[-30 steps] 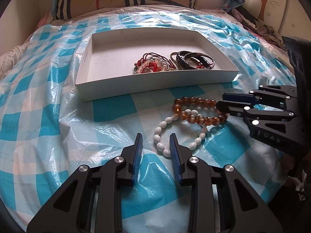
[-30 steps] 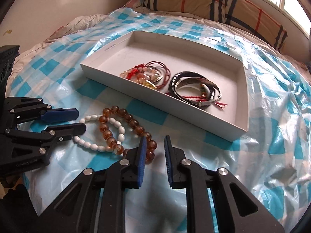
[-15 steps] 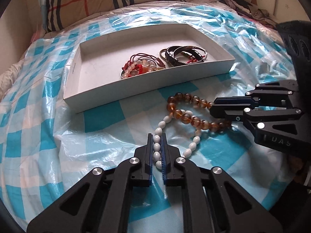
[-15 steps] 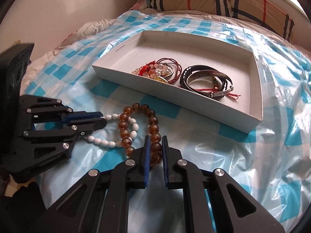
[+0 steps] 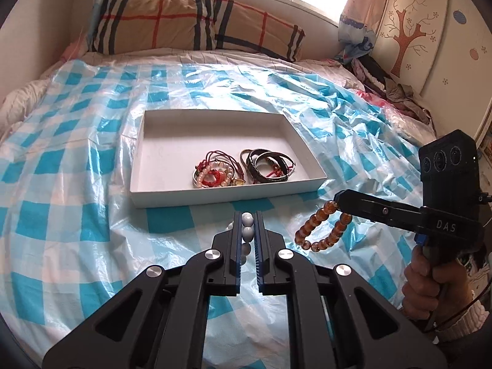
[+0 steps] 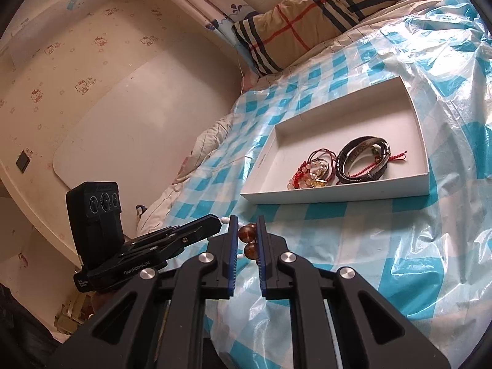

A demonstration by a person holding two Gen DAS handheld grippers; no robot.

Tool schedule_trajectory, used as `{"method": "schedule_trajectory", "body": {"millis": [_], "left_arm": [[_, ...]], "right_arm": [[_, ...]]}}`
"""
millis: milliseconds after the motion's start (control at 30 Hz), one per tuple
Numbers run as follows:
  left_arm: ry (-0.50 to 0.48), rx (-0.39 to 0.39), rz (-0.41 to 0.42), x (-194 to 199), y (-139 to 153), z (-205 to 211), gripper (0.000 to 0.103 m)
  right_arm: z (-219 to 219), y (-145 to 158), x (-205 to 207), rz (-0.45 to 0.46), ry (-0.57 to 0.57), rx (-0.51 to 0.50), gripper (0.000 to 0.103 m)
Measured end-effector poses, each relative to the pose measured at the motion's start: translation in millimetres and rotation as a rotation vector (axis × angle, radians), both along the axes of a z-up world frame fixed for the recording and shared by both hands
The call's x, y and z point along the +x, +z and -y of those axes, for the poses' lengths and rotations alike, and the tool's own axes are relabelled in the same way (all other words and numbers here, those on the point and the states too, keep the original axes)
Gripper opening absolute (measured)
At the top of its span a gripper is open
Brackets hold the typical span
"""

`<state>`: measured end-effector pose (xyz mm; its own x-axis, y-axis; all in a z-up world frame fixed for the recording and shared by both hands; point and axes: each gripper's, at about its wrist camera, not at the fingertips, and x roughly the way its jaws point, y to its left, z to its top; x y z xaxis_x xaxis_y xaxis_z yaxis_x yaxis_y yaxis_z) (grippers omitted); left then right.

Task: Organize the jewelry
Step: 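Grasp the white bead bracelet with the left tool while the right tool grasps the amber bead bracelet, then carry both bead bracelets into the white tray and open both tools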

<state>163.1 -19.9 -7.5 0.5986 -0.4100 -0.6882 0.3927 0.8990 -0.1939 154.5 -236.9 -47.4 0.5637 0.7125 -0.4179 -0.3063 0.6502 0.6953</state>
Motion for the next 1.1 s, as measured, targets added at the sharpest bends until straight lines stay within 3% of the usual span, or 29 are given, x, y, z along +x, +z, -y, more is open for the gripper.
{"method": "schedule_trajectory", "body": {"millis": [267, 500, 1100], "left_arm": [[0.033, 0.108, 0.091, -9, 25, 10, 0.007], [0.055, 0.144, 0.134, -13, 35, 13, 0.007], [0.065, 0.133, 0.170, 2, 43, 16, 0.007]], "right_arm": [[7, 26, -8, 0.055, -0.031, 0.007, 0.012], [9, 36, -9, 0.077, -0.045, 0.003, 0.012], [6, 45, 6, 0.111, -0.052, 0.009, 0.012]]}}
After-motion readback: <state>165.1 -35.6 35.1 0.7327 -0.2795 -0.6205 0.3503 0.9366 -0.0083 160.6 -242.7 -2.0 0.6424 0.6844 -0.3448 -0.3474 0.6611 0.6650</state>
